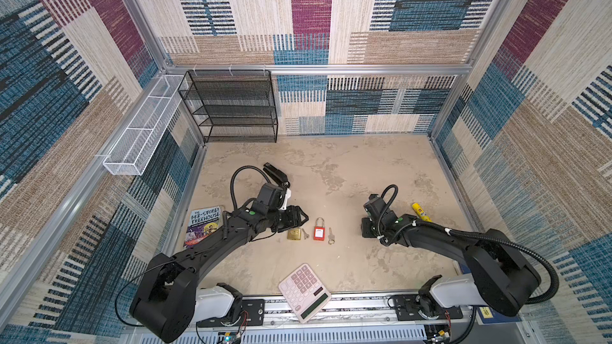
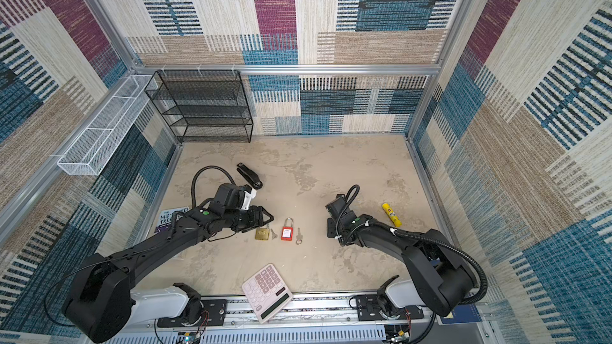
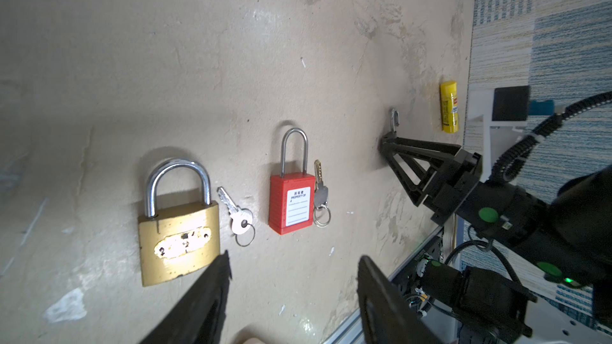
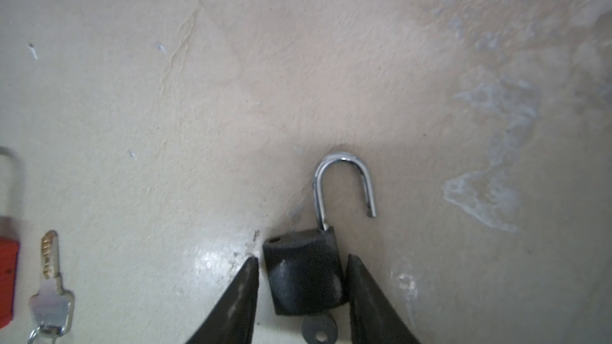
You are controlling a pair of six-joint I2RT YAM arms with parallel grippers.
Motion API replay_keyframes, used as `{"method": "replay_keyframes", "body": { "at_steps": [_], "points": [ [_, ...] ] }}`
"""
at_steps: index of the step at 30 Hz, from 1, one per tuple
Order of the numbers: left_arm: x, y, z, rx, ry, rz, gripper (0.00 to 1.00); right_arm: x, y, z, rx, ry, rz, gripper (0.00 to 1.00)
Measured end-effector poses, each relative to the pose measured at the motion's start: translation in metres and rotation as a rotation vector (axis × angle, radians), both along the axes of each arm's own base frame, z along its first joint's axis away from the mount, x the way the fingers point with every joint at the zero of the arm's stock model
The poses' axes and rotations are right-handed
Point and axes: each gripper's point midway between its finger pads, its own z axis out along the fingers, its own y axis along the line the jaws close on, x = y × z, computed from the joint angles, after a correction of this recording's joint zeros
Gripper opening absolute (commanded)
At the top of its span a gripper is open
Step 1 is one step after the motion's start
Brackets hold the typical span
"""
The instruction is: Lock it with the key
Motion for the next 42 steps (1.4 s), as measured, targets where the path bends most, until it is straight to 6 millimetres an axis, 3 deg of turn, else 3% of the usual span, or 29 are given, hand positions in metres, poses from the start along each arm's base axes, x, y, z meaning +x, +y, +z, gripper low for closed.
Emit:
{"method": "replay_keyframes", "body": {
  "at_steps": [4,13,18,23,34,42],
  "points": [
    [0.003,-0.001,0.005,-0.005,-0.012,-0.002,0.63,0.001,0.000,0.000,-0.039,-0.010,0.005,0.42],
    [0.000,0.000,0.007,-0.002,-0.010,0.001,0.63,0.004,0.004,-0.001,-0.068,-0.028,0.015,0.25],
    [0.001,-0.002,0.012,-0.008,-0.017,-0.002,0.63,0.006,0.008,0.003,-0.064,-0.027,0.029,0.25],
    [0.001,-0.009,0.014,-0.027,-0.010,-0.027,0.63,-0.005,0.017,0.010,-0.037,0.029,0.080,0.25],
    [0.008,-0.029,0.021,-0.117,-0.018,-0.061,0.62,0.014,0.051,0.048,0.055,-0.021,0.186,0.25],
    [0.017,-0.045,0.026,-0.201,-0.011,-0.070,0.61,0.031,0.093,0.088,0.160,-0.086,0.355,0.25]
  ]
}}
